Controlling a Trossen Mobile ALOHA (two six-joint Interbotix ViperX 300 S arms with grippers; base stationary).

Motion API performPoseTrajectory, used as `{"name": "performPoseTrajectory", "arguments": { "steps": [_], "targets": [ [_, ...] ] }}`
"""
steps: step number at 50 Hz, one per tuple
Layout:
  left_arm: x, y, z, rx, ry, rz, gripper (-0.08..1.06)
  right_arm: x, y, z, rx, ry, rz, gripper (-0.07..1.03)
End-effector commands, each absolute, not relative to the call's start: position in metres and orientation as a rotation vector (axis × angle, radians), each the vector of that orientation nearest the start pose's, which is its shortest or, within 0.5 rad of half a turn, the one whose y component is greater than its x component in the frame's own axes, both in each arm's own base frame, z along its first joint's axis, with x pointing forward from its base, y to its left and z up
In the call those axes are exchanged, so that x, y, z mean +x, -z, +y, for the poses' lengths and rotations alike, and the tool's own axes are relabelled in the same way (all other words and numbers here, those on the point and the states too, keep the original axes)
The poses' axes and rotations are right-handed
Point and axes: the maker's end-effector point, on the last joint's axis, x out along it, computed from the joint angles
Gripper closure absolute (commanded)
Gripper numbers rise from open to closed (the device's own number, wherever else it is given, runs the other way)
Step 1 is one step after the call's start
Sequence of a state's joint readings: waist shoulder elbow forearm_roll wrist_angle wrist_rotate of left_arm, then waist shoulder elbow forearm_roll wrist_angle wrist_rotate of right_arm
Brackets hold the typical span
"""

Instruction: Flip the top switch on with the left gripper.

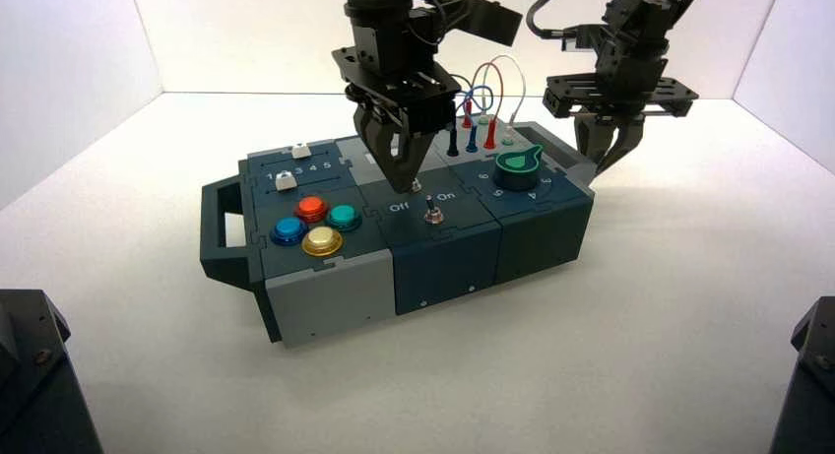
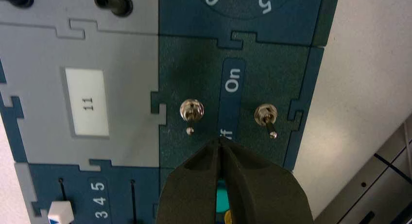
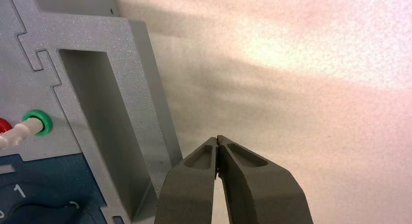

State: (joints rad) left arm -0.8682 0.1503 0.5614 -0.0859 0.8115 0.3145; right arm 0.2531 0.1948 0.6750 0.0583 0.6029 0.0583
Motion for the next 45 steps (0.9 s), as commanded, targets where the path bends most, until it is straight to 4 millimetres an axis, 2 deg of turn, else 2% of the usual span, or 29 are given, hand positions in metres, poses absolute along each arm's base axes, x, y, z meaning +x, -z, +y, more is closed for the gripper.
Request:
{"name": "performPoseTrajectory", "arguments": {
  "steps": [1, 25, 45],
  "targets": [
    [0.219, -0.053, -0.276, 0.811, 0.945, 1.309, 1.01, 0.324, -0.014, 0.092, -0.073, -0.163, 1.443, 0.99],
    [0.226, -0.054, -0.279, 0.842, 0.954, 1.297, 1.01, 0.323, -0.011, 0.091, -0.075, -0.162, 1.450, 0.99],
    [0.211, -0.047, -0.258, 0.852, 0.945, 1.340, 1.01, 0.323, -0.010, 0.091, -0.077, -0.162, 1.454, 0.99]
  ]
}}
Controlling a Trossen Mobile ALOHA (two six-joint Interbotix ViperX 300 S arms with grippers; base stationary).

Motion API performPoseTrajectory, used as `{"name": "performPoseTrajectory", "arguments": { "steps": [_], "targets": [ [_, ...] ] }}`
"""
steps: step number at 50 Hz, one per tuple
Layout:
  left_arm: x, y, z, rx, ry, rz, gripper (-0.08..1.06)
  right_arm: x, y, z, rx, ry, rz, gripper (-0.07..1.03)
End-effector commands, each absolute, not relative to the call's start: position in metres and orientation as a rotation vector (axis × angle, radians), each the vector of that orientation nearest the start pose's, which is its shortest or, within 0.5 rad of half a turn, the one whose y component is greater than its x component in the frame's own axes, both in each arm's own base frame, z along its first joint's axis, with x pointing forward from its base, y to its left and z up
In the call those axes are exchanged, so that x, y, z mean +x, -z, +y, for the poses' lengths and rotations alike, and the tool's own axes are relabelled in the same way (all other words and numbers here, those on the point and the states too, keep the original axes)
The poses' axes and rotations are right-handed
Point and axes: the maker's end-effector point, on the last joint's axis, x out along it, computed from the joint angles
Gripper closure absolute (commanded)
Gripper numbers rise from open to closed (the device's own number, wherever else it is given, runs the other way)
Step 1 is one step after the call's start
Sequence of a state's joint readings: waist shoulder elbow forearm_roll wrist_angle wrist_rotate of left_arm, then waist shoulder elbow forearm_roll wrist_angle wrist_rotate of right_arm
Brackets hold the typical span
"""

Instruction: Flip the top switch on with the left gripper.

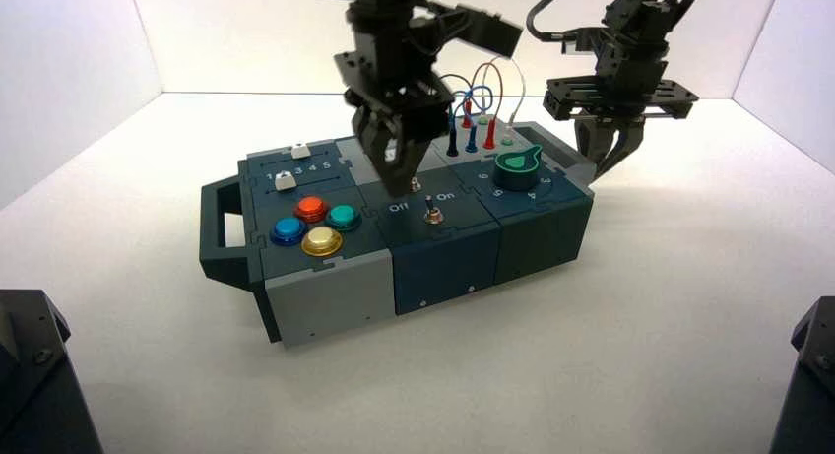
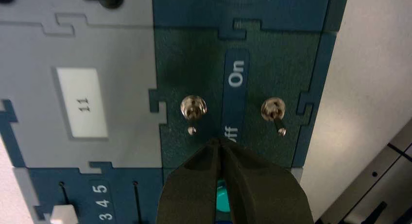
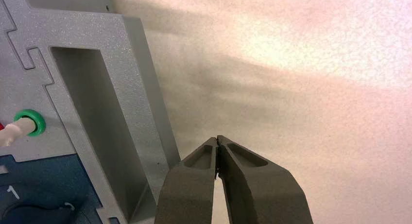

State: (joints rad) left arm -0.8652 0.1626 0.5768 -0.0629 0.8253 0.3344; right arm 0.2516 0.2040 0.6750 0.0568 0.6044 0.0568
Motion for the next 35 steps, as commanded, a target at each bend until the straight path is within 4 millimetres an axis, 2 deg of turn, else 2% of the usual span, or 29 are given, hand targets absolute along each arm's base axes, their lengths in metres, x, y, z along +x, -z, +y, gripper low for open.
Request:
{"name": "performPoseTrajectory", "arguments": {
  "steps": [1, 11, 35],
  "targets": [
    [0.211, -0.047, -0.258, 0.852, 0.945, 1.340, 1.01, 0.323, -0.010, 0.091, -0.077, -0.162, 1.454, 0.99],
    [0.219, -0.047, -0.258, 0.840, 0.934, 1.323, 1.01, 0.322, -0.007, 0.091, -0.078, -0.161, 1.462, 0.99],
    [0.236, -0.049, -0.271, 0.858, 0.945, 1.284, 1.01, 0.322, -0.006, 0.091, -0.080, -0.161, 1.465, 0.99]
  ]
}}
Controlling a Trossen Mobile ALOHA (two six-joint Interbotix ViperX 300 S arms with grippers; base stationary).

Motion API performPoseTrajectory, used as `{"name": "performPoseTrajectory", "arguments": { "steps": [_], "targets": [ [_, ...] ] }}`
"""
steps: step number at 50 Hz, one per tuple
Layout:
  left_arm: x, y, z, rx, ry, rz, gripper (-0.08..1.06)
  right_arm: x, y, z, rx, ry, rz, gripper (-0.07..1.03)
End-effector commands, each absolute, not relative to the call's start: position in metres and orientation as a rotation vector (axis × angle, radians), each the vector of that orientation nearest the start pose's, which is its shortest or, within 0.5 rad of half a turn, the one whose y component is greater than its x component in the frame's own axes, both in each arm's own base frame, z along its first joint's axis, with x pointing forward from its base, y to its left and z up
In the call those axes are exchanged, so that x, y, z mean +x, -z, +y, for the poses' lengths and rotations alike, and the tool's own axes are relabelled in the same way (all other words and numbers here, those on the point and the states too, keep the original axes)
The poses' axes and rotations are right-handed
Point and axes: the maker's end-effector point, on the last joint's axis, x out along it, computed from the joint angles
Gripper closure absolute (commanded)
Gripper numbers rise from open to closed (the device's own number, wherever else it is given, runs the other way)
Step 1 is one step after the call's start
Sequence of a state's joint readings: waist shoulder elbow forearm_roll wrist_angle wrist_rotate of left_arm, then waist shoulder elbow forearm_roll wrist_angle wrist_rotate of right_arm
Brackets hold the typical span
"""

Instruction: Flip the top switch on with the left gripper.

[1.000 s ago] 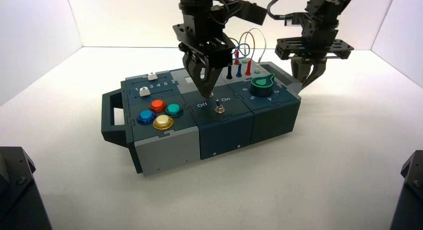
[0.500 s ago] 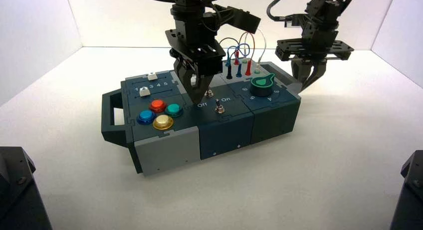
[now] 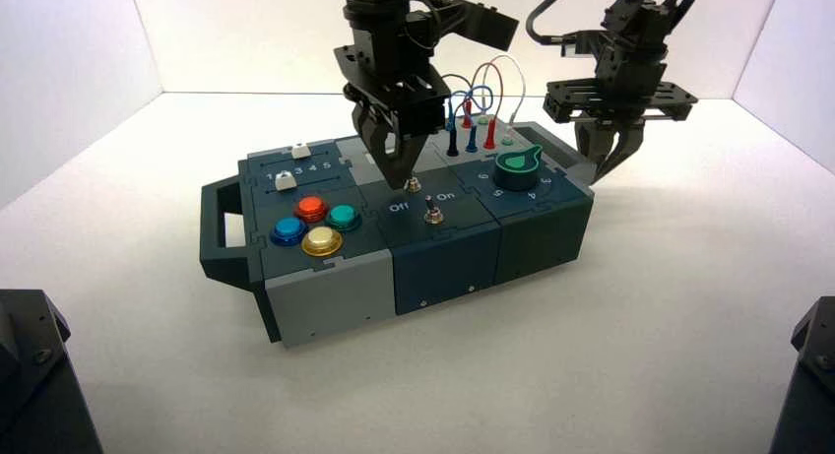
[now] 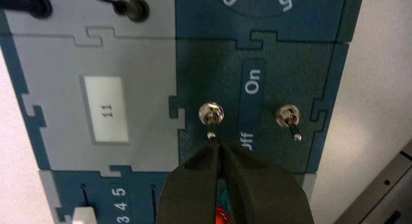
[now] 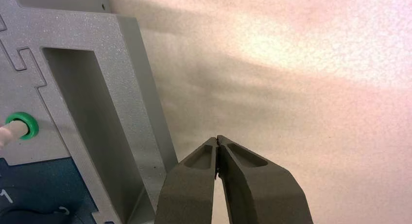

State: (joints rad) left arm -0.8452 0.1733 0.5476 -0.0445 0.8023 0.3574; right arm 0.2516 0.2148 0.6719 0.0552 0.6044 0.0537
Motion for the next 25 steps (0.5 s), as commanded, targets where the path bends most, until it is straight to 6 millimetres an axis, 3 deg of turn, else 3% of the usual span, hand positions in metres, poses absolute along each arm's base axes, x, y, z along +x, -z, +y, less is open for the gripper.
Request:
{"name": "performPoseTrajectory", "arguments": {
  "steps": [1, 25],
  "targets": [
    [0.236, -0.049, -0.272, 0.859, 0.946, 1.283, 1.01, 0.322, -0.006, 0.091, -0.080, -0.161, 1.465, 0.99],
    [0.251, -0.059, -0.287, 0.864, 0.965, 1.229, 1.01, 0.321, -0.005, 0.091, -0.081, -0.161, 1.469, 0.99]
  ]
}}
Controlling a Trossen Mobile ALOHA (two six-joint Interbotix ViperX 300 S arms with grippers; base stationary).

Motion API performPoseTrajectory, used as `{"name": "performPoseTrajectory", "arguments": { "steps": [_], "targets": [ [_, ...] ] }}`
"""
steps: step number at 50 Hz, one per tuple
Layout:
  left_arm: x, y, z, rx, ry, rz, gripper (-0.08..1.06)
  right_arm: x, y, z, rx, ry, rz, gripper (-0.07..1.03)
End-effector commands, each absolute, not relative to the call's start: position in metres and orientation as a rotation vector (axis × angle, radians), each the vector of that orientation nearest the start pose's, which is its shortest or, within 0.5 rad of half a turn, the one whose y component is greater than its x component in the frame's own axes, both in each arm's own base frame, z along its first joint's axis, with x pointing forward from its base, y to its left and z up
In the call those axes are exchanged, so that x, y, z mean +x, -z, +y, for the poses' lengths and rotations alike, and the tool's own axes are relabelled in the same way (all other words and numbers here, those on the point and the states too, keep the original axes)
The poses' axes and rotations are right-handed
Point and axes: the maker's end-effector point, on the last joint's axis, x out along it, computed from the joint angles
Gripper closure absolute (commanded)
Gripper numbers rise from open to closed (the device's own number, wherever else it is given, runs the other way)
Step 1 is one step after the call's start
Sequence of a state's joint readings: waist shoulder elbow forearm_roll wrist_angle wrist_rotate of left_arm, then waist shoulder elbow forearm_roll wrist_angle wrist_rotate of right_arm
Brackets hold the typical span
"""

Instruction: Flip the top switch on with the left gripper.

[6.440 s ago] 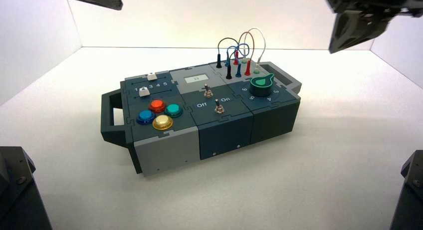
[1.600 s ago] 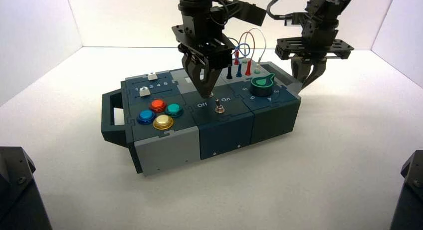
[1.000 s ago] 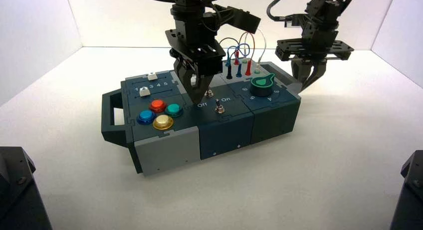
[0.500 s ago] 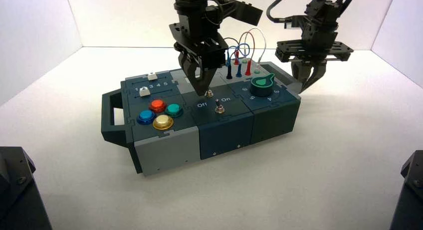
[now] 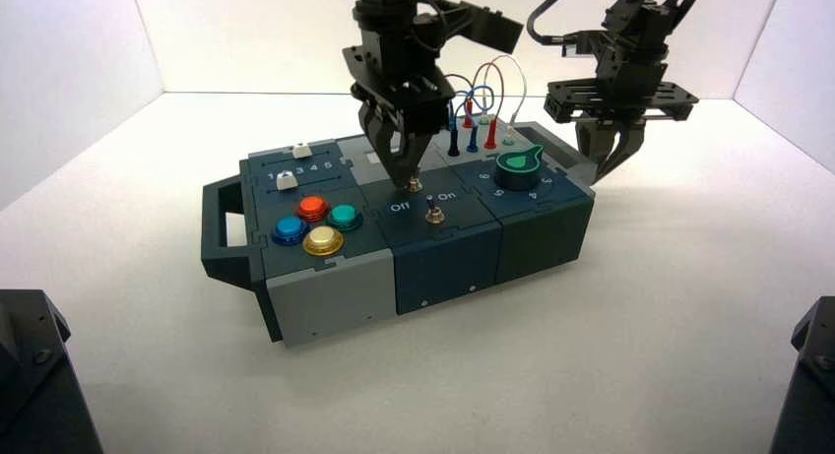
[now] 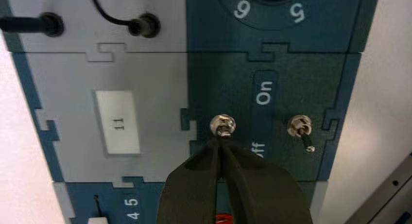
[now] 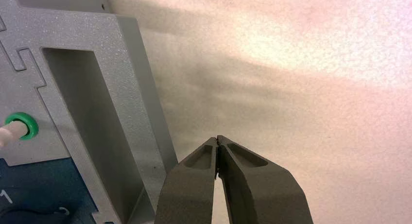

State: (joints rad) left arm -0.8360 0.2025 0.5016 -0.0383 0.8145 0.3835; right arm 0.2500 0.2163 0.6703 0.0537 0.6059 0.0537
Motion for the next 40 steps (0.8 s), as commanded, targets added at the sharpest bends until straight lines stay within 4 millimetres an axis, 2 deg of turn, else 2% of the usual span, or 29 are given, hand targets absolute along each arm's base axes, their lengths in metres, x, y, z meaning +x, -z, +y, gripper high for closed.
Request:
{"name": "performPoseTrajectory", "arguments": {
  "steps": [1, 11, 15, 22, 29, 40],
  "targets": [
    [0.252, -0.060, -0.289, 0.862, 0.965, 1.223, 1.01, 0.322, -0.005, 0.091, -0.081, -0.161, 1.469, 0.99],
    [0.252, -0.060, -0.288, 0.867, 0.966, 1.233, 1.01, 0.321, -0.003, 0.091, -0.082, -0.160, 1.477, 0.99],
    [0.247, -0.056, -0.282, 0.867, 0.962, 1.247, 1.01, 0.320, -0.004, 0.091, -0.082, -0.160, 1.479, 0.99],
    [0.246, -0.063, -0.273, 0.835, 0.944, 1.208, 1.01, 0.321, -0.008, 0.091, -0.081, -0.162, 1.468, 0.99],
    [0.258, -0.089, -0.257, 0.741, 0.886, 1.127, 1.01, 0.325, -0.018, 0.092, -0.075, -0.166, 1.429, 0.99],
    [0.262, -0.125, -0.241, 0.642, 0.828, 1.042, 1.01, 0.336, -0.049, 0.100, -0.076, -0.195, 1.320, 0.99]
  ]
}}
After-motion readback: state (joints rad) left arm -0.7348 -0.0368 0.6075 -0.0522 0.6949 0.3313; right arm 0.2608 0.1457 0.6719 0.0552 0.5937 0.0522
